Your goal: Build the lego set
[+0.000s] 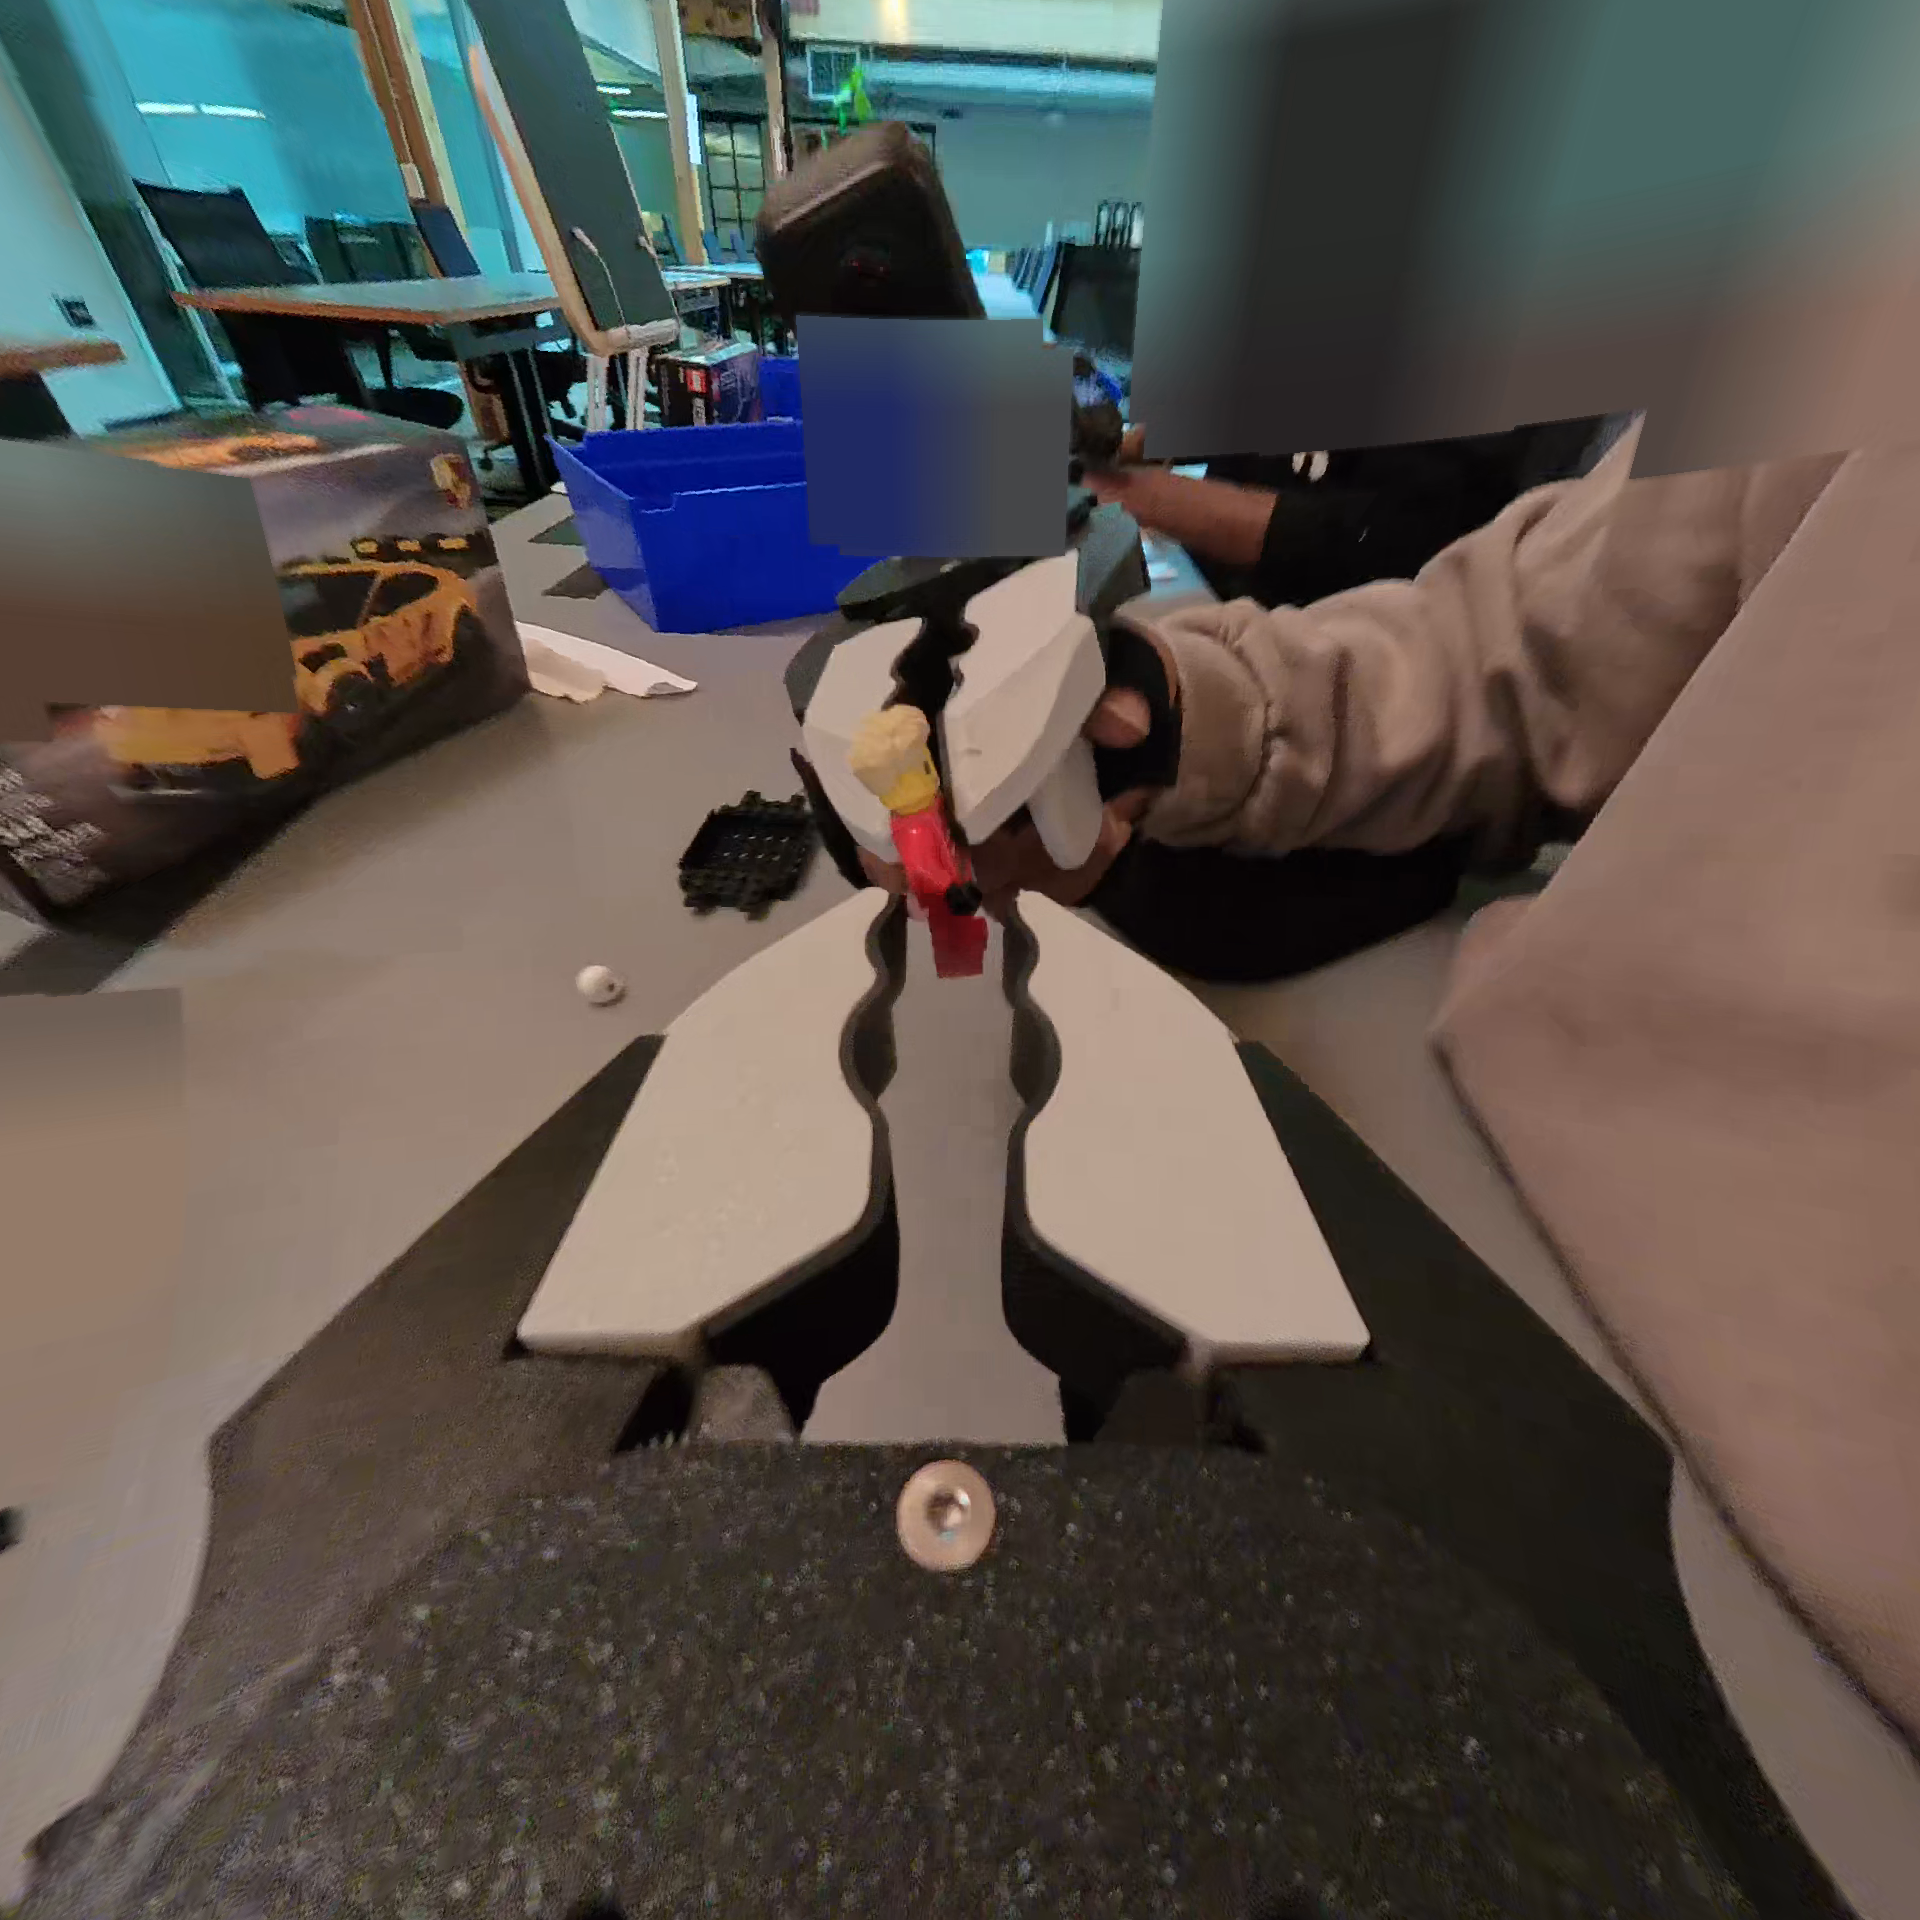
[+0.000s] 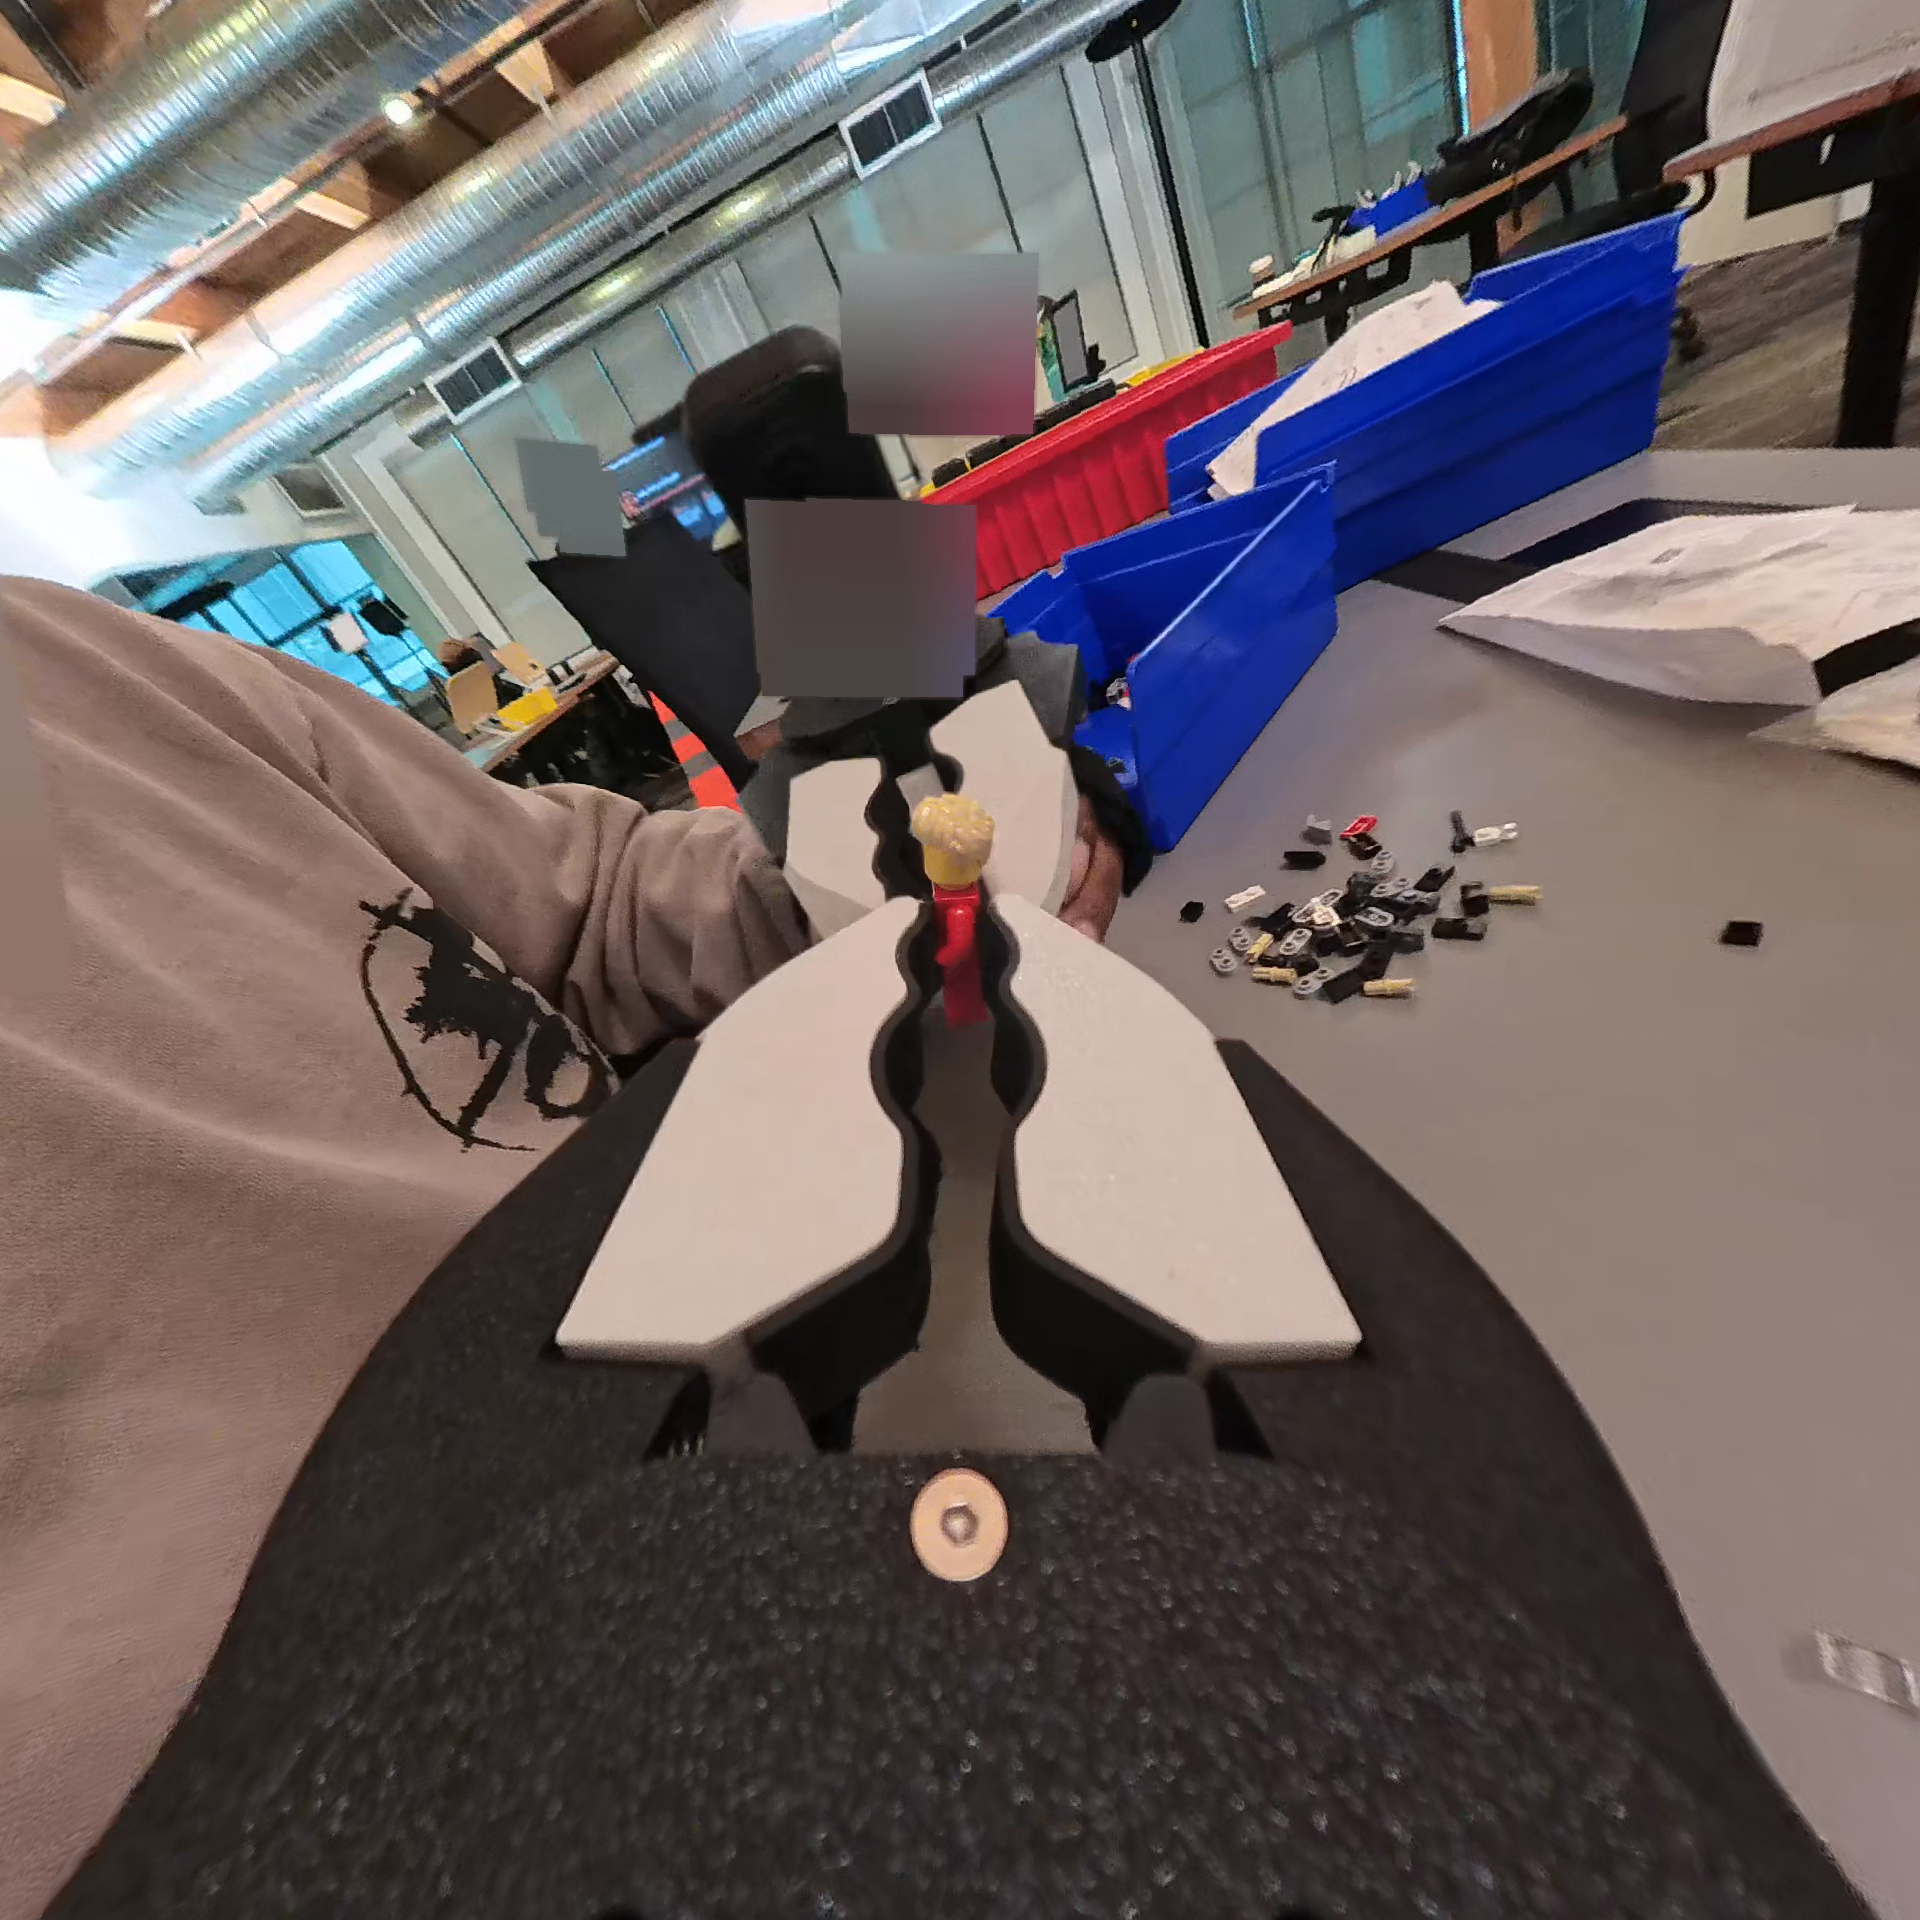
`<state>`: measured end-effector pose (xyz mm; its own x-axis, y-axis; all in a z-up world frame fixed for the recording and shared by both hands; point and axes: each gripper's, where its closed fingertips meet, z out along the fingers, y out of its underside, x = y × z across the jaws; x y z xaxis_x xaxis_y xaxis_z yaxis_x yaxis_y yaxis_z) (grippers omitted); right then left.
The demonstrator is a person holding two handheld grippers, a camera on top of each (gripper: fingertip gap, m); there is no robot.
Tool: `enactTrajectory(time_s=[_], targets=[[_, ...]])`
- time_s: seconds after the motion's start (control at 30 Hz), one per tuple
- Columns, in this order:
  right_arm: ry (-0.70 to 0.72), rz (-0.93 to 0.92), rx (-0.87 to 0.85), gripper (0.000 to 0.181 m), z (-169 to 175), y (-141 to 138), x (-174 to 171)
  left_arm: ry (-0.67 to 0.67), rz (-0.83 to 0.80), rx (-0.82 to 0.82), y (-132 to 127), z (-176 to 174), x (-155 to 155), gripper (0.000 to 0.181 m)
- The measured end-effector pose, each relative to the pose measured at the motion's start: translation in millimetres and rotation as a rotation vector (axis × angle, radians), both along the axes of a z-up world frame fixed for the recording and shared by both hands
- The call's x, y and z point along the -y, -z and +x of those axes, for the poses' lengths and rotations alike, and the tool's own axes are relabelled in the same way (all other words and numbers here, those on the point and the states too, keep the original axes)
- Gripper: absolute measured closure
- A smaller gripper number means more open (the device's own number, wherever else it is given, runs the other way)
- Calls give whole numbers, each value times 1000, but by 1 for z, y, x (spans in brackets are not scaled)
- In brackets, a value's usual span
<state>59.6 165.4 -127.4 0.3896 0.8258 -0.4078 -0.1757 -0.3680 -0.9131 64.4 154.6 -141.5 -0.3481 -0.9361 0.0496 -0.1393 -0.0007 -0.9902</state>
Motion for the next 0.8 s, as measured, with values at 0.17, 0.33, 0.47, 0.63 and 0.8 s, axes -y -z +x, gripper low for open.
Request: enactTrajectory(time_s=[0.17,0.33,0.47,0.63,0.8], targets=[[1,44,20,174,-2,-2,2,-1,-41,-6,1,5,5,168],[-7,64,22,174,-3,-4,4,28,-117,-7,-2,4,7,172],[-8,111,49,174,-3,-6,7,30,-105,9,-5,4,9,172],[-3,161,95,174,-3,-8,9,36,-136,29,-8,4,11,174],[29,255,188,160,0,-12,10,56,-178,14,-11,4,13,174]])
